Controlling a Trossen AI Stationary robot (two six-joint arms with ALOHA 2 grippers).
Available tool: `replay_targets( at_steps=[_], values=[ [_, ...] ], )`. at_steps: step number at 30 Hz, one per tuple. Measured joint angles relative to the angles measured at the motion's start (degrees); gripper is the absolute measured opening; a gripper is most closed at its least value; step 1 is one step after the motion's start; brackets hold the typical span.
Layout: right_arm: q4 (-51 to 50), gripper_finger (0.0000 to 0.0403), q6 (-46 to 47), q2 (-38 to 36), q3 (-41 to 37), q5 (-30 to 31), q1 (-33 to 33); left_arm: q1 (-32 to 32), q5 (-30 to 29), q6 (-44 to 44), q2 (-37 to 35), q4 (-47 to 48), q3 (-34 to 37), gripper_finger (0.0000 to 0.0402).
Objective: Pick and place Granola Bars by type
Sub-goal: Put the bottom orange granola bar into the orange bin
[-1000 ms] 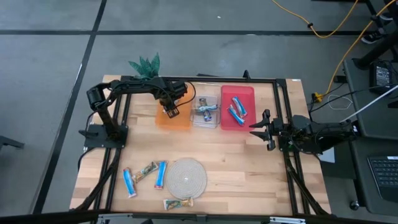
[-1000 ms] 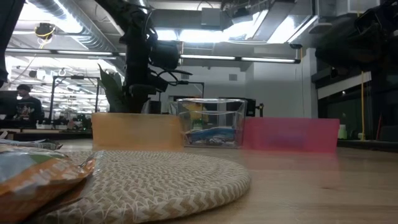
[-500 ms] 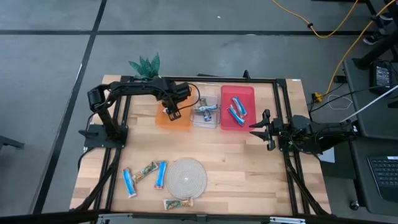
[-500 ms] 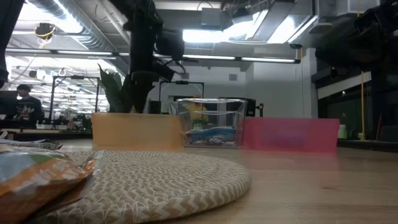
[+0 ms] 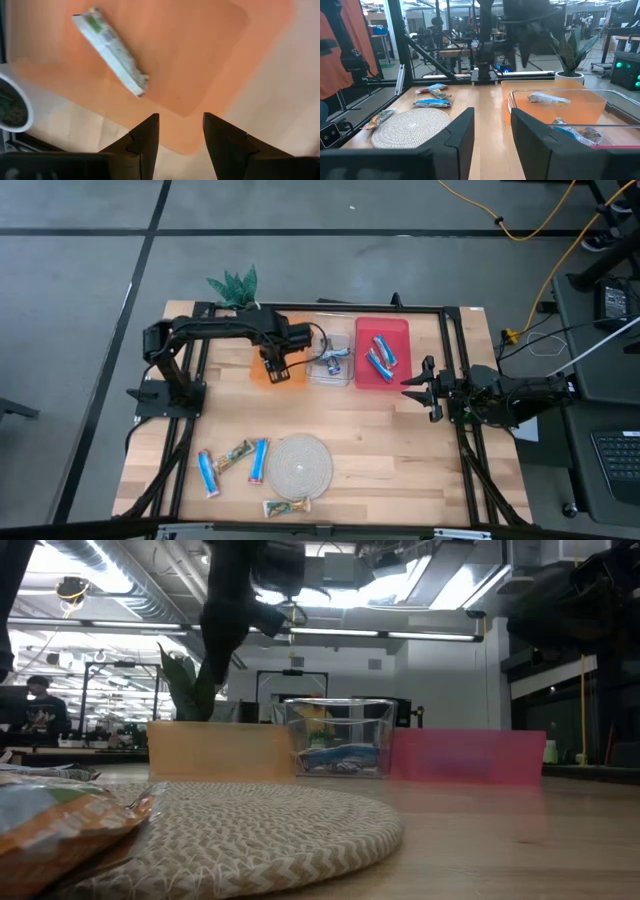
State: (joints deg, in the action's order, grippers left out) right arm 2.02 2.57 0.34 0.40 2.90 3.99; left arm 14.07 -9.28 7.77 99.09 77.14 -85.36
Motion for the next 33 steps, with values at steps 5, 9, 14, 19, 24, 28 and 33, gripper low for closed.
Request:
replay_targets(
  at_steps=[5, 9, 14, 19, 24, 28, 33],
  values=[
    [-0.01, 0.0132, -0.02, 0.00, 0.00, 0.00, 0.00, -4.86, 1.77, 1.87, 0.00, 3.70, -2.30, 0.0144],
    [-0.02, 0.0132, -0.02, 0.00, 0.00, 0.00, 0.02, -9.19, 1.90, 3.61, 0.00, 5.61, -3.99, 0.0144],
    [-0.01, 0.0132, -0.02, 0.00, 0.00, 0.00, 0.01, -14.97, 1.95, 6.10, 0.00, 8.11, -6.12, 0.0143],
    [0.00, 0.0132, 0.00, 0.02, 0.00, 0.00, 0.02, -20.62, 1.92, 9.50, 0.00, 8.96, -7.80, 0.0143],
    [0.00, 0.0132, -0.02, 0.00, 0.00, 0.00, 0.01, -26.56, 1.68, 11.32, 0.00, 8.59, -9.07, 0.0143],
    [0.00, 0.0132, -0.01, 0.00, 0.00, 0.00, 0.00, -31.26, 1.00, 14.99, 0.00, 7.81, -9.49, 0.0143],
    [0.00, 0.0132, 0.00, 0.01, 0.00, 0.00, 0.01, -38.28, -0.95, 18.10, 0.00, 5.37, -9.51, 0.0143]
  ],
)
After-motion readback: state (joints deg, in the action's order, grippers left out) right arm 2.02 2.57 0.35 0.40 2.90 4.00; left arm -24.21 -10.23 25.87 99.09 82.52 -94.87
